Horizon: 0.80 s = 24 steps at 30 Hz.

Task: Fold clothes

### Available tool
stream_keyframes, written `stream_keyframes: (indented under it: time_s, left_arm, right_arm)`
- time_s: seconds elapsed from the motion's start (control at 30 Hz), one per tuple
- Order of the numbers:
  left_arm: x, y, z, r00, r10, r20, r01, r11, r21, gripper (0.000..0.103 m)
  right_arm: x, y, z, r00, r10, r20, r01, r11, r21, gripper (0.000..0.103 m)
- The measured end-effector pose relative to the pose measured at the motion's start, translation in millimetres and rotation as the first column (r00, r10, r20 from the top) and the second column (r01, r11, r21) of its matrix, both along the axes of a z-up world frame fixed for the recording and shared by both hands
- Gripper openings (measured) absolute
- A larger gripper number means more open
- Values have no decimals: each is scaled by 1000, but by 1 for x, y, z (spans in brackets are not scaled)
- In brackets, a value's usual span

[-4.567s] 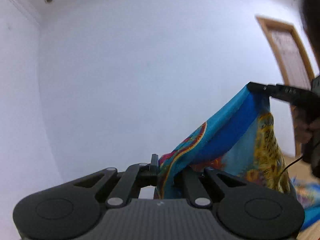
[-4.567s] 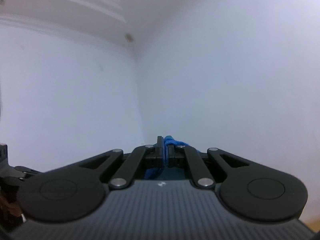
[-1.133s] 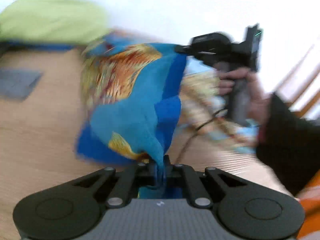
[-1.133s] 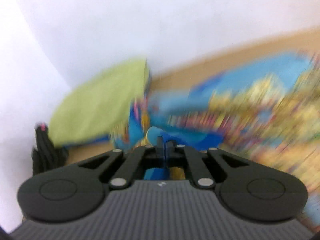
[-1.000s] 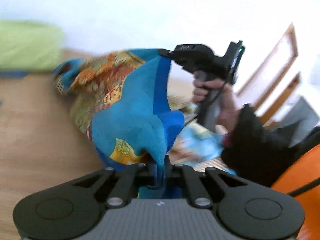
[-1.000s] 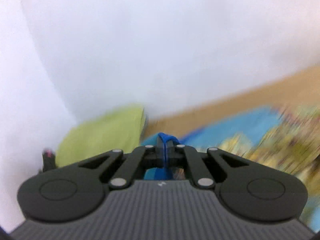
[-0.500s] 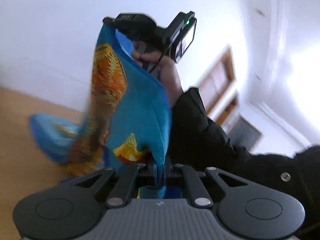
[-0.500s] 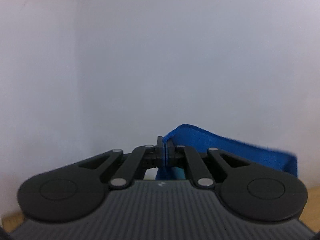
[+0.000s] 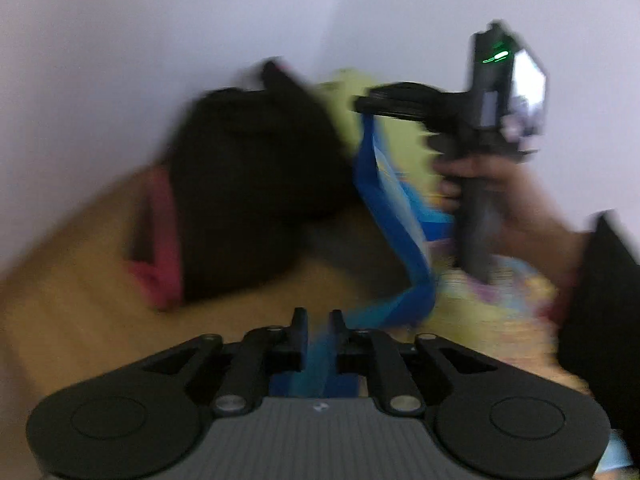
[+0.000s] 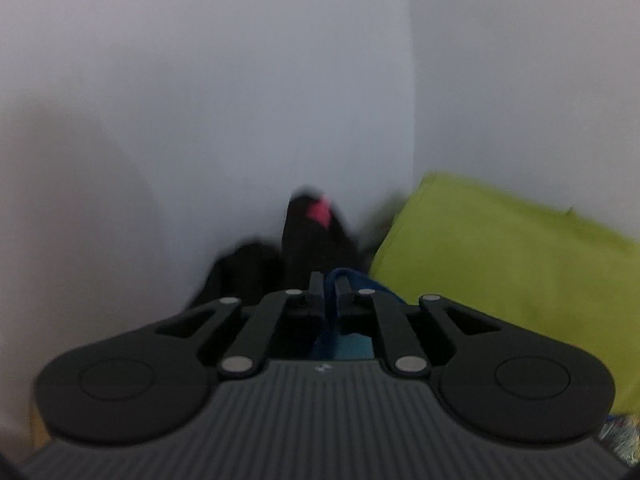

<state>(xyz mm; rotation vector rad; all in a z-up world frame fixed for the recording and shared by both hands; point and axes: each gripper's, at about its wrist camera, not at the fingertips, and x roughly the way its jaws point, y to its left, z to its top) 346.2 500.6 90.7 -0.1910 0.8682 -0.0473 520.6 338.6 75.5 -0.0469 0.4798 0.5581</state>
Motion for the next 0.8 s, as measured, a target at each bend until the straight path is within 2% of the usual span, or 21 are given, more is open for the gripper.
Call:
stream_keyframes:
  time_s: [0.03, 0.07, 0.13, 0.2, 0.27, 0.3, 0.43, 0.5, 0.6, 0.7, 0.8]
  left_arm:
    - [1, -2, -1, 1000, -3, 0, 3, 999, 32, 30]
    - [0, -7, -3, 1000, -18, 2, 18, 999, 29, 44]
    - [-3, -18, -6, 998, -55, 7, 55, 998, 13, 55]
    - [-9, -37, -9, 995, -94, 13, 94, 996, 10, 58]
    - [-12, -61, -12, 992, -122, 17, 122, 992, 14, 66]
    - [-12, -74, -13, 990, -142, 14, 142, 990, 8, 66]
    - [-17, -127, -26, 965, -262, -16, 262, 964, -40, 66]
    - [-24, -163, -34, 931, -363, -41, 360, 931, -52, 66]
    - [-37, -219, -40, 865, -497, -76, 496, 868, -34, 66]
    - [-56, -285, -42, 781, -618, -92, 620, 785, -9, 66]
    - [-90, -351, -36, 697, -714, -72, 716, 698, 12, 67]
  right_arm:
    - [-2, 6, -7, 1000, 9, -14, -9, 1000, -6, 15]
    - [-5, 7, -11, 999, 17, -27, -18, 1000, -11, 20]
    - [-15, -6, -13, 998, 35, -52, -36, 999, -15, 29]
    - [-26, -24, -14, 996, 44, -77, -45, 999, -16, 34]
    - [-42, -63, -12, 995, 23, -102, -23, 1000, -5, 40]
    - [-50, -82, -11, 993, 12, -115, -12, 1000, 0, 41]
    - [-116, -175, -18, 977, -139, -161, 136, 990, -31, 50]
    - [-162, -215, -21, 954, -241, -177, 238, 970, -39, 50]
    - [-231, -274, -27, 900, -388, -200, 385, 921, -56, 50]
    - [-301, -333, -32, 822, -525, -220, 522, 850, -75, 50]
    - [-370, -393, -38, 724, -648, -236, 646, 757, -98, 50]
